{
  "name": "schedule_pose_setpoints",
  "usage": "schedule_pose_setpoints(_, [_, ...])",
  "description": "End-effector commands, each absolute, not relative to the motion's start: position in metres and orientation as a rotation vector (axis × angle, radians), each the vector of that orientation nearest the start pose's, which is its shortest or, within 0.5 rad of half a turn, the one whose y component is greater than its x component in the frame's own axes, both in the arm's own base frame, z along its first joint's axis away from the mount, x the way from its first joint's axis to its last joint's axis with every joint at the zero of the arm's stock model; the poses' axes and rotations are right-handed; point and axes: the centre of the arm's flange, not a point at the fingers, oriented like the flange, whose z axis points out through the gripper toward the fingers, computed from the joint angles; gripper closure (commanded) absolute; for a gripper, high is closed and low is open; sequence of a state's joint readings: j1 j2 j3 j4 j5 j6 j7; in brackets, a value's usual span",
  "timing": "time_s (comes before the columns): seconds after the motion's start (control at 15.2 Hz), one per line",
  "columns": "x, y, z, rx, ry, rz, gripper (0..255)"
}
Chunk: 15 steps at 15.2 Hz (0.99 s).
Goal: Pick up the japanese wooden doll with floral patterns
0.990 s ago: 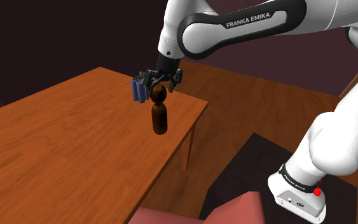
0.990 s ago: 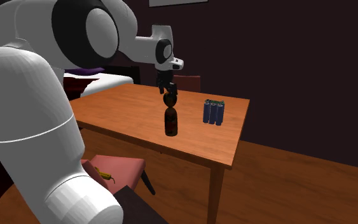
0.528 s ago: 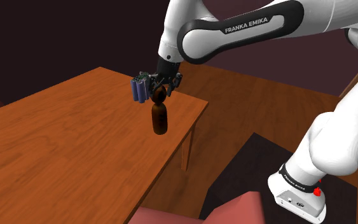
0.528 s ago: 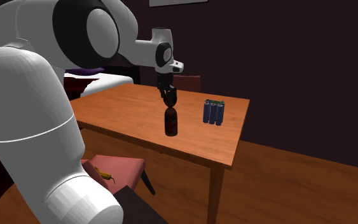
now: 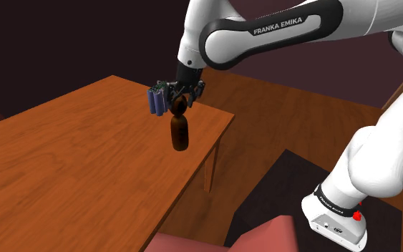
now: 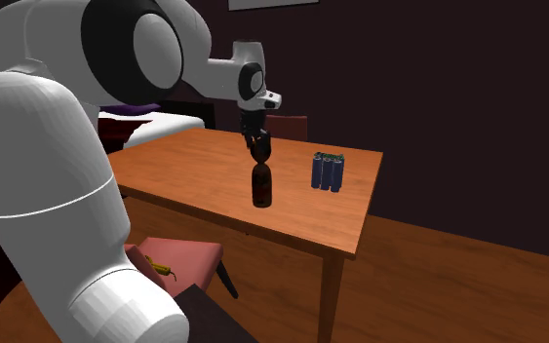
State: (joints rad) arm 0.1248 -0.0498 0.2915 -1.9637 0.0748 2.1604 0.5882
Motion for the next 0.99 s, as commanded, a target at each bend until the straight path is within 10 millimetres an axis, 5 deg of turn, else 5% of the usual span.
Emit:
schedule_pose_setpoints(0.0, [0.518,0.234,0.527,-2.949,0.303,-0.282,255])
schedule_pose_setpoints(0.92, [0.518,0.234,0.591,-2.949,0.303,-0.282,255])
